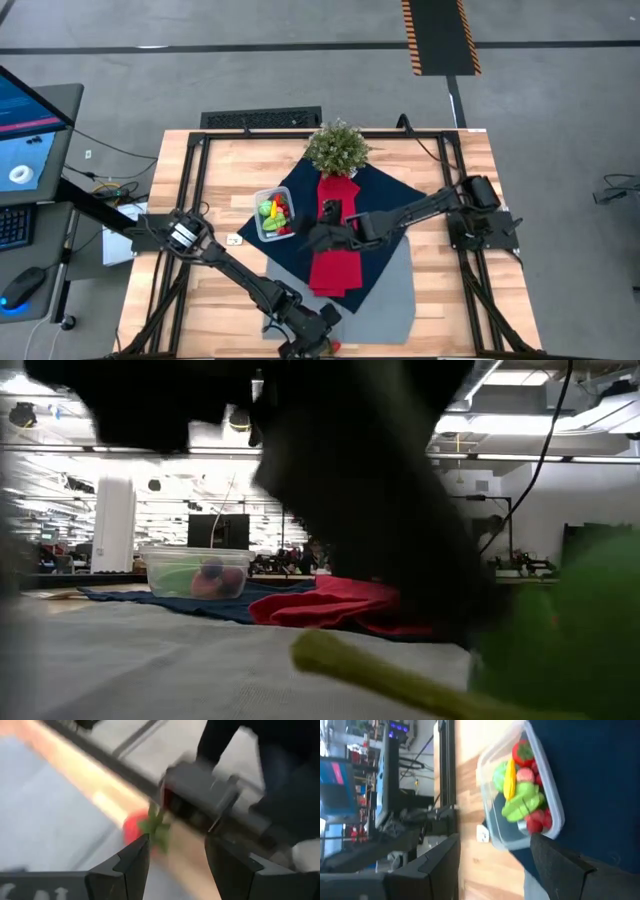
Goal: Pick and placing Produce into tupperware
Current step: Put the red strawberry into the transparent bin
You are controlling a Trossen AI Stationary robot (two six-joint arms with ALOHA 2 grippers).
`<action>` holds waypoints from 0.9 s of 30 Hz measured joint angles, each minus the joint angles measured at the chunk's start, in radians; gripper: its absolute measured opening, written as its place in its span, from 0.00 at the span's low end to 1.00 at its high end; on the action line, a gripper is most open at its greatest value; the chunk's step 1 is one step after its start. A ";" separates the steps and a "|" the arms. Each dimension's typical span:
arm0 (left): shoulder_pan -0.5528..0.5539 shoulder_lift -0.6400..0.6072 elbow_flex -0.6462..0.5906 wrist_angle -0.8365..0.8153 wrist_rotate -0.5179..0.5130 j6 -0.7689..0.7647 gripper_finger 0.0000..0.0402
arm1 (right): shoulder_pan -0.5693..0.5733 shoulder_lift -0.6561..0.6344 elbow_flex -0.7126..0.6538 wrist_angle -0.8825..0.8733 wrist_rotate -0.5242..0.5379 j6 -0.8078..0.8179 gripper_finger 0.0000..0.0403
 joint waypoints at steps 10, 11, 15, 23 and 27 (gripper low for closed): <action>0.000 0.023 0.000 0.014 -0.018 -0.001 0.45 | -0.081 0.000 0.000 0.019 0.000 0.000 0.66; 0.000 0.023 0.000 0.014 -0.020 -0.002 0.45 | -0.087 0.000 0.000 0.020 0.000 0.000 0.66; 0.000 0.023 0.000 0.014 -0.022 -0.001 0.45 | -0.113 0.000 0.000 0.023 0.000 0.001 0.66; 0.001 0.023 0.000 0.016 -0.023 -0.003 0.40 | -0.146 0.000 0.000 0.023 0.000 0.000 0.66; 0.001 0.023 0.000 0.034 -0.020 -0.012 0.34 | -0.157 0.000 0.000 0.023 0.000 0.000 0.66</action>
